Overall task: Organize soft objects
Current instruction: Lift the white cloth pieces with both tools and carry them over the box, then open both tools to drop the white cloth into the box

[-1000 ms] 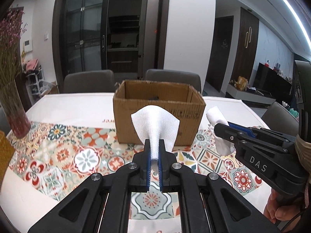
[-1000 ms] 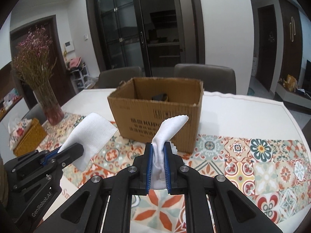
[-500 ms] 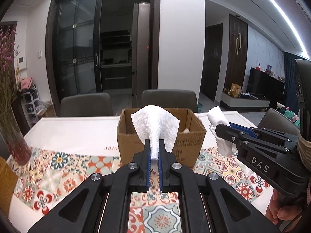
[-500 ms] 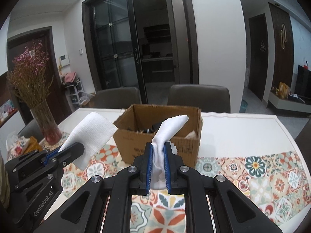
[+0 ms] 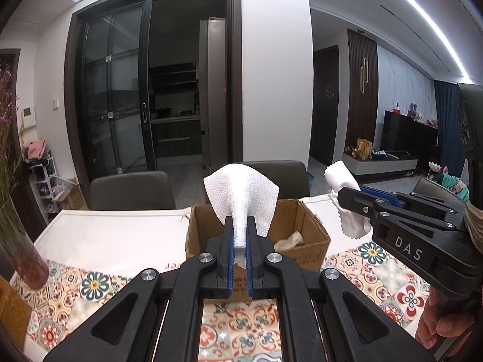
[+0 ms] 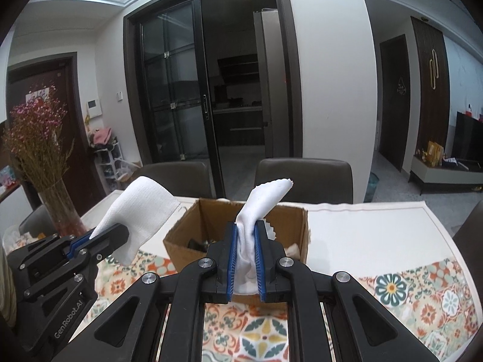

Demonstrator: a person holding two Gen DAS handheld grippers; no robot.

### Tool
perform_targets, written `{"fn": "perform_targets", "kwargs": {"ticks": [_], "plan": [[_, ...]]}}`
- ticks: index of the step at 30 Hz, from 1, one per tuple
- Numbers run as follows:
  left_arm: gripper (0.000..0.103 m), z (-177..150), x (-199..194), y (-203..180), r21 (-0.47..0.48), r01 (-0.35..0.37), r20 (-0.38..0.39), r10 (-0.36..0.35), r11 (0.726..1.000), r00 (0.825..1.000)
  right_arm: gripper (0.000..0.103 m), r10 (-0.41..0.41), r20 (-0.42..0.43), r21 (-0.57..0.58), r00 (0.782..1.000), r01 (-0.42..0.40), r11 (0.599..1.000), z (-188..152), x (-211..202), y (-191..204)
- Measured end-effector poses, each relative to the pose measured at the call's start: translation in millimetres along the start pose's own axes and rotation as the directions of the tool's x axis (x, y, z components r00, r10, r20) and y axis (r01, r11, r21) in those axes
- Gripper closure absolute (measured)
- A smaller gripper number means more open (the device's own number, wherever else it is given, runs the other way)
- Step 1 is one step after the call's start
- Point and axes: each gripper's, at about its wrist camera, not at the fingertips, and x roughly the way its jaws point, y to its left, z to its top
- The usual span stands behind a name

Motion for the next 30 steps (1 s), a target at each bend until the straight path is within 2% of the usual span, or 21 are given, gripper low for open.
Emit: {"fn": "perform_targets", "kwargs": {"ticks": [14, 30], "plan": [[0.095, 12.1, 49.5, 7.4, 0.027, -0.025, -0.005, 0.025, 0.999, 1.0, 0.09, 0.01, -0.007, -0.013, 1.0, -0.011, 1.0, 20.4, 47.3, -5.7], [0.095, 1.6, 125.1, 7.4, 0.031, -0.001, -0.14, 0.005, 1.0, 0.99, 0.09, 0.03, -0.118, 0.022, 0.993, -0.027, 0.999, 9.3, 123.8, -28.9]]}}
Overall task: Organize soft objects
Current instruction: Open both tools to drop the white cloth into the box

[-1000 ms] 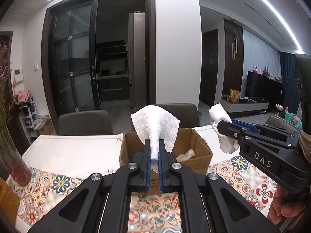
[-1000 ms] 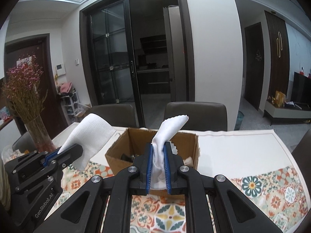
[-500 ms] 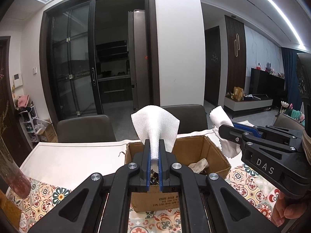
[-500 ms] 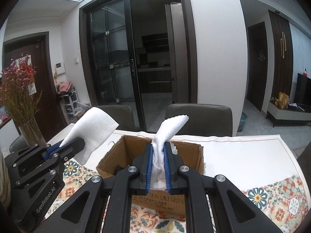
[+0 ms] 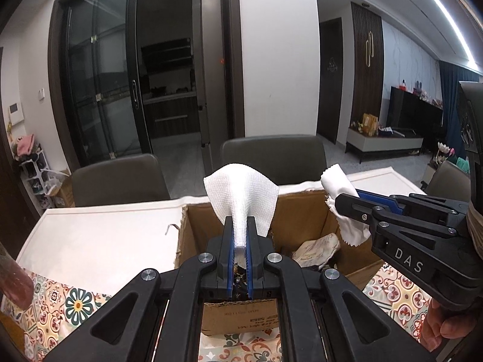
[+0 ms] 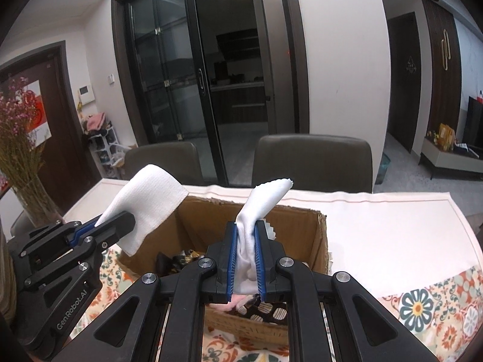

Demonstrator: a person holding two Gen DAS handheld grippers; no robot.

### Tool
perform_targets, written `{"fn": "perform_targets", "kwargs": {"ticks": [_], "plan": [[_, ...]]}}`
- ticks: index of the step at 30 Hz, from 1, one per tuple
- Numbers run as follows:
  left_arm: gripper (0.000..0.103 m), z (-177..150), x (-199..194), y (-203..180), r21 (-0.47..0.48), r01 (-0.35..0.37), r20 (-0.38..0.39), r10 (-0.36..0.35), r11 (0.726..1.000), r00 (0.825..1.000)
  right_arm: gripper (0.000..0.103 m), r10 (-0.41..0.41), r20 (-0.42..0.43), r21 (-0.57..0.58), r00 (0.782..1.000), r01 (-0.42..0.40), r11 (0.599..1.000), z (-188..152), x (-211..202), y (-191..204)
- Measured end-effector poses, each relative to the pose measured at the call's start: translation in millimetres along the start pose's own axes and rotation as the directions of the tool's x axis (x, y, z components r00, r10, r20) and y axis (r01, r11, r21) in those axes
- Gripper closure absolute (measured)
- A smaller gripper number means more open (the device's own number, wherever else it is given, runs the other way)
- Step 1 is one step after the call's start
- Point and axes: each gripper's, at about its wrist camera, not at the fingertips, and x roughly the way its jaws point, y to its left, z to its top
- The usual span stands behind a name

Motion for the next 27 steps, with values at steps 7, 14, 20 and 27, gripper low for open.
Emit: {"fn": "perform_targets", "kwargs": {"ticks": [7, 14, 20, 27], "plan": [[0.094, -7.8, 24.5, 0.5, 0.005, 0.014, -0.065, -0.014, 1.0, 0.998, 0.09, -0.001, -0.062, 0.015, 0.998, 0.002, 1.0, -7.8, 27.6, -5.4], [0.077, -10.0, 33.5, 0.8, 0.004, 0.013, -0.094, -0.013, 1.0, 0.996, 0.083, -0.004, -0.115, 0.028, 0.993, 0.008, 1.0, -12.4, 45.1, -11.1], [0.071, -8.9, 27.4, 2.9, 0.001, -0.001, -0.089, 0.002, 1.0, 0.996, 0.07, -0.011, -0.133, 0.033, 0.991, 0.015, 0.999, -14.8, 47.2, -13.6], [0.062, -5.1, 2.6, 12.0, -0.029, -0.046, -0.065, 0.044, 0.999, 0.997, 0.066, -0.023, -0.118, 0.035, 0.993, 0.027, 0.999, -12.2, 32.9, -9.8]]}}
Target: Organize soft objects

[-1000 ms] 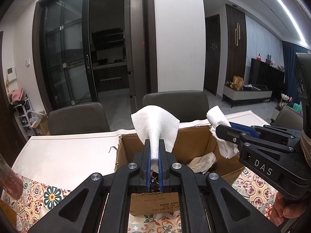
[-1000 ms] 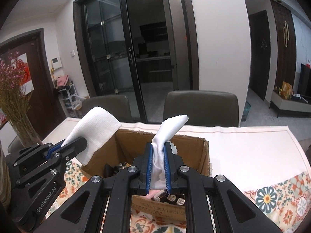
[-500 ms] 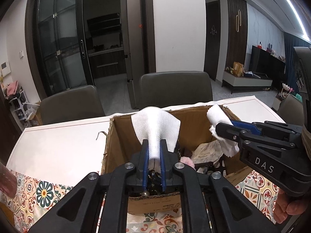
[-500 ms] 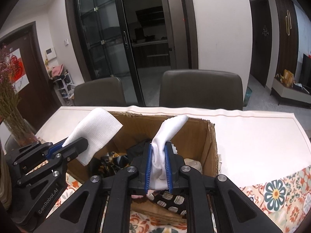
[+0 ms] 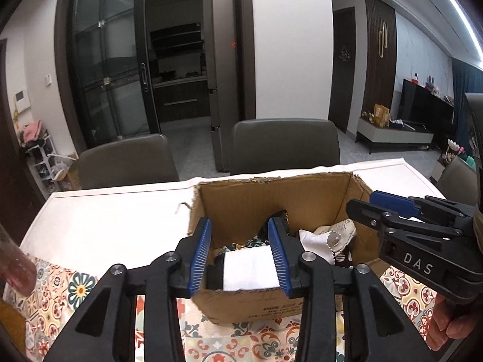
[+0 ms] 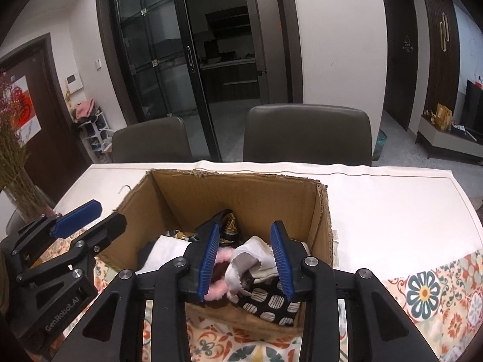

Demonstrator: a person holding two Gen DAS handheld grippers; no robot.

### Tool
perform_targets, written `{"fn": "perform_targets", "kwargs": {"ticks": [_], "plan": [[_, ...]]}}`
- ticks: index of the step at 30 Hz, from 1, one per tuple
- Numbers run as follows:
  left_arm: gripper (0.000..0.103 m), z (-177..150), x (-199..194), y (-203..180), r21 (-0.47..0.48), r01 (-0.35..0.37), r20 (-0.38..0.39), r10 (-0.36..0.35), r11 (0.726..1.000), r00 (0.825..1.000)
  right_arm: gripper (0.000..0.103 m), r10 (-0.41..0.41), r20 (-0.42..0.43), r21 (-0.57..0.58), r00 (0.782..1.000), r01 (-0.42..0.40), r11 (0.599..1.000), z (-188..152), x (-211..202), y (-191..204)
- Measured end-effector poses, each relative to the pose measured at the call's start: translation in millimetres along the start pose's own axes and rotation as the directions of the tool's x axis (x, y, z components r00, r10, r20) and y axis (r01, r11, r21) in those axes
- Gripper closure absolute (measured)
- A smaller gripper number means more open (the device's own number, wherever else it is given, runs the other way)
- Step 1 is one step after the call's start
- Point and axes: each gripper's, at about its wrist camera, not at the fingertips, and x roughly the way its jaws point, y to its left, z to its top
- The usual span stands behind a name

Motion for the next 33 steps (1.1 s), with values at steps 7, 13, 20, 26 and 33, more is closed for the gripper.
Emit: {"fn": "perform_targets", "kwargs": {"ticks": [7, 13, 20, 26, 33], "plan": [[0.053, -1.7, -39.2, 5.1, -0.024, -0.014, 0.035, 0.014, 1.0, 0.999, 0.066, -0.019, 0.039, 0.004, 0.999, 0.019, 1.0, -4.0, -37.1, 10.8], [0.043, -8.2, -78.6, 8.1, -0.028, -0.027, 0.071, 0.029, 0.999, 0.997, 0.058, -0.033, 0.073, 0.013, 0.997, 0.032, 0.999, -14.0, -74.3, 22.2], [0.038, -20.5, -121.8, 12.0, -0.042, -0.032, 0.099, 0.036, 0.999, 0.994, 0.058, -0.058, 0.113, 0.016, 0.992, 0.057, 0.998, -26.0, -118.9, 33.6], [0.032, -30.9, -158.6, 17.8, -0.037, -0.032, 0.117, 0.036, 0.999, 0.992, 0.05, -0.078, 0.137, 0.03, 0.987, 0.075, 0.997, -36.1, -150.3, 44.7], [0.025, -44.9, -194.4, 23.3, -0.031, -0.039, 0.138, 0.043, 0.999, 0.989, 0.05, -0.104, 0.168, 0.032, 0.98, 0.1, 0.994, -53.7, -185.8, 62.8]]}}
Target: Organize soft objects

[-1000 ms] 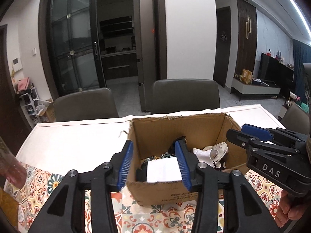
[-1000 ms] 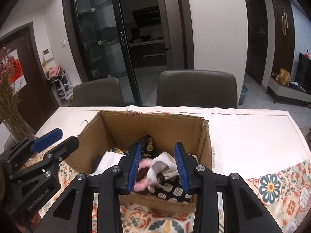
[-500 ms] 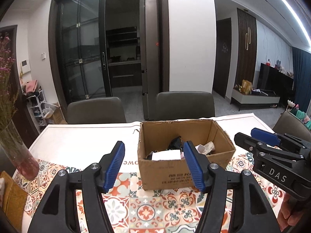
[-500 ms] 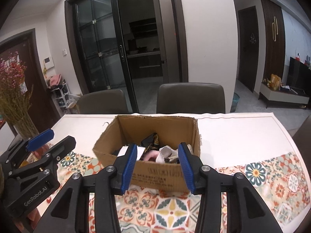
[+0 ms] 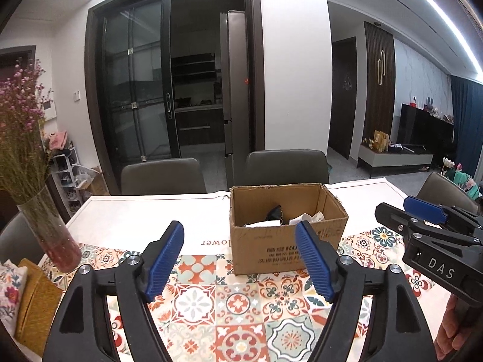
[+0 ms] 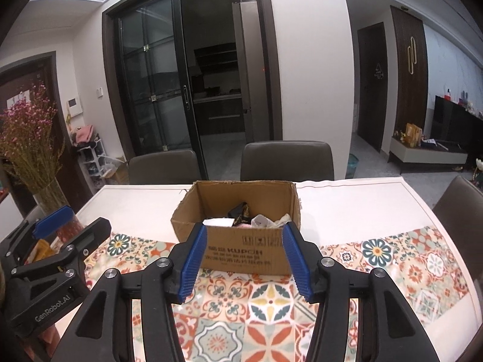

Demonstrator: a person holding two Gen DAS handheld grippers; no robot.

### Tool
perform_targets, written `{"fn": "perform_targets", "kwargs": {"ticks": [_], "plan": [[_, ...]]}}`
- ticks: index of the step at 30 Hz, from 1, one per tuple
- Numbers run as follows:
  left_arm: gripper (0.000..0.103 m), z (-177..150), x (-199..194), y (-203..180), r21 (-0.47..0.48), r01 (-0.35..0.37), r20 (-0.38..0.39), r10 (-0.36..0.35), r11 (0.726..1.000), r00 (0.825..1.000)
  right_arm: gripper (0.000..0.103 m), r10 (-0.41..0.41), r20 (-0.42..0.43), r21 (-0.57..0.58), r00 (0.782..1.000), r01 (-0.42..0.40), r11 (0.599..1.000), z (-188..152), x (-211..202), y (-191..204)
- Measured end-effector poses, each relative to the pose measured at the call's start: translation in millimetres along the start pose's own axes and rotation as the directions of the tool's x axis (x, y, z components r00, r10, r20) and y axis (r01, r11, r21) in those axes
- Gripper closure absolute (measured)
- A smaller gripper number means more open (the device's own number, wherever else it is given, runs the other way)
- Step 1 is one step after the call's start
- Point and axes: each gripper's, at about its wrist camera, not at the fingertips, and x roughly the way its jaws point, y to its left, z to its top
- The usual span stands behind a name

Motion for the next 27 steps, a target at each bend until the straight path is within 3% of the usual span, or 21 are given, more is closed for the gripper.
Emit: {"fn": "perform_targets", "kwargs": {"ticks": [20, 27], "plan": [[0.002, -34.9, -92.3, -10.0, 0.004, -0.098, 0.052, 0.097, 0.995, 0.994, 0.032, -0.023, 0.021, 0.003, 1.0, 0.023, 1.0, -34.5, -81.2, 4.8], [0.001, -44.7, -121.5, -20.0, -0.01, -0.108, 0.055, 0.108, 0.994, 0.993, 0.03, -0.03, 0.036, 0.0, 0.999, 0.03, 1.0, -46.3, -110.2, -1.9]]}}
